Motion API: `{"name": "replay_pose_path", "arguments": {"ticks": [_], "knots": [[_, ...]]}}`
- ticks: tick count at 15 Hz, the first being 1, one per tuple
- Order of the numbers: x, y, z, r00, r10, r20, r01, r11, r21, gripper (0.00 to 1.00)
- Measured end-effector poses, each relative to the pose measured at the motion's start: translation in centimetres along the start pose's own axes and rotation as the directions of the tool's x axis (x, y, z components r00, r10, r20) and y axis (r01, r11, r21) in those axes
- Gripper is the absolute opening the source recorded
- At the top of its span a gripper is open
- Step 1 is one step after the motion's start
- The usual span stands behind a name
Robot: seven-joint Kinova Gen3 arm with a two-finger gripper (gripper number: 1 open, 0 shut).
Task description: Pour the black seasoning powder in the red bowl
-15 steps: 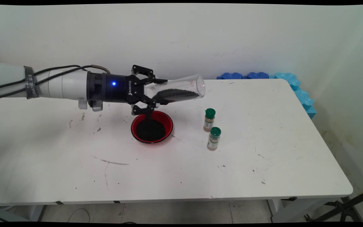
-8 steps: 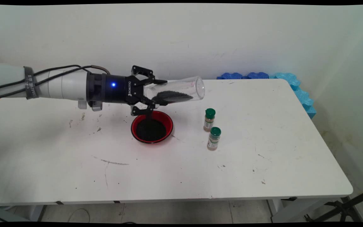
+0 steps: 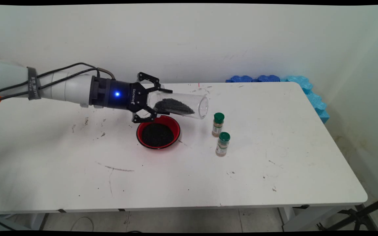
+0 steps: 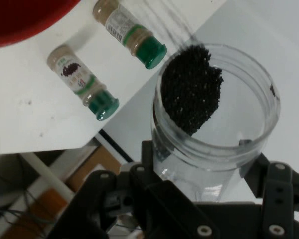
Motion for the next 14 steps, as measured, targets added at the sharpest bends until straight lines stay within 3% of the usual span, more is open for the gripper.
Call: {"name": "replay_pose_path", "arguments": {"ticks": [4, 7, 9, 13, 14], "knots": [[-0.1, 1.0, 0.1, 0.987, 0.159, -0.002, -0.158, 0.987, 0.034, 0.00], [-0.5, 1.7, 0.1, 0.958, 0.286, 0.010, -0.286, 0.957, 0.053, 0.00], [-1.0, 2.3, 0.0, 0.922, 0.387, 0.021, -0.388, 0.920, 0.062, 0.00], [-1.9, 3.6, -0.3, 0.830, 0.556, 0.038, -0.557, 0.827, 0.073, 0.00], [-2.2, 4.0, -0.4, 0.796, 0.604, 0.044, -0.606, 0.792, 0.080, 0.00]]}}
